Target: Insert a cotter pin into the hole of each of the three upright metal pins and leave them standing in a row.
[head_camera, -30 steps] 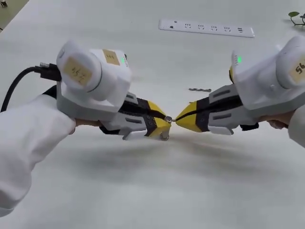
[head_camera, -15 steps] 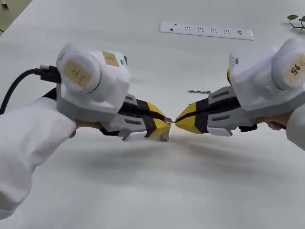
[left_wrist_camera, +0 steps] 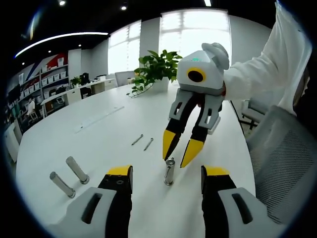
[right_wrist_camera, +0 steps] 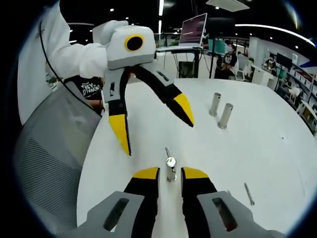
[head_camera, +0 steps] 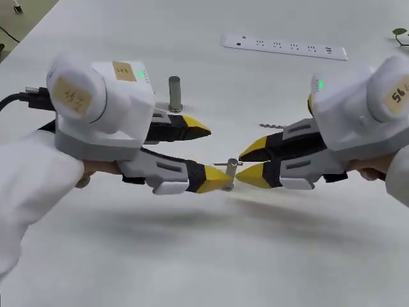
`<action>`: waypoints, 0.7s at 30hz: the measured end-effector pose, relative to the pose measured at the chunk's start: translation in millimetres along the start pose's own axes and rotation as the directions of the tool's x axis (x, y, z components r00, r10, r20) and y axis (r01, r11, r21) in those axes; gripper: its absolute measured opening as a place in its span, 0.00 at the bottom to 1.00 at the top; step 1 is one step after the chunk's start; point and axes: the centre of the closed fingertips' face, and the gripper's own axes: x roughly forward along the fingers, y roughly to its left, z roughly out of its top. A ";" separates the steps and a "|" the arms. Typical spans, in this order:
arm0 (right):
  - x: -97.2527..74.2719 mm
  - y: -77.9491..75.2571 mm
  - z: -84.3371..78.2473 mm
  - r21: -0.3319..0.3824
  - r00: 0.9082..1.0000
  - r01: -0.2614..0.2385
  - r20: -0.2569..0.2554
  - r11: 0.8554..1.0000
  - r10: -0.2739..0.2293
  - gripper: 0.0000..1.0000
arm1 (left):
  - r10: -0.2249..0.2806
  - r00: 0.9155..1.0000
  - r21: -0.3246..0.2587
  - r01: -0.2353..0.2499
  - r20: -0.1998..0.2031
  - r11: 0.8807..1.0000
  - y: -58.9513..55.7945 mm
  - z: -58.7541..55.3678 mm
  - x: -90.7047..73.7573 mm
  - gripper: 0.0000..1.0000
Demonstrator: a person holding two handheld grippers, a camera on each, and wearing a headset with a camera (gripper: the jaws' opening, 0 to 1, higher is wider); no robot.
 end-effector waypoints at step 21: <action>19.2 -0.1 -1.3 0.002 0.999 -0.022 -0.042 1.000 0.022 0.11 | 0.112 0.993 -0.144 -0.114 -0.022 0.983 0.4 -42.7 -39.0 0.99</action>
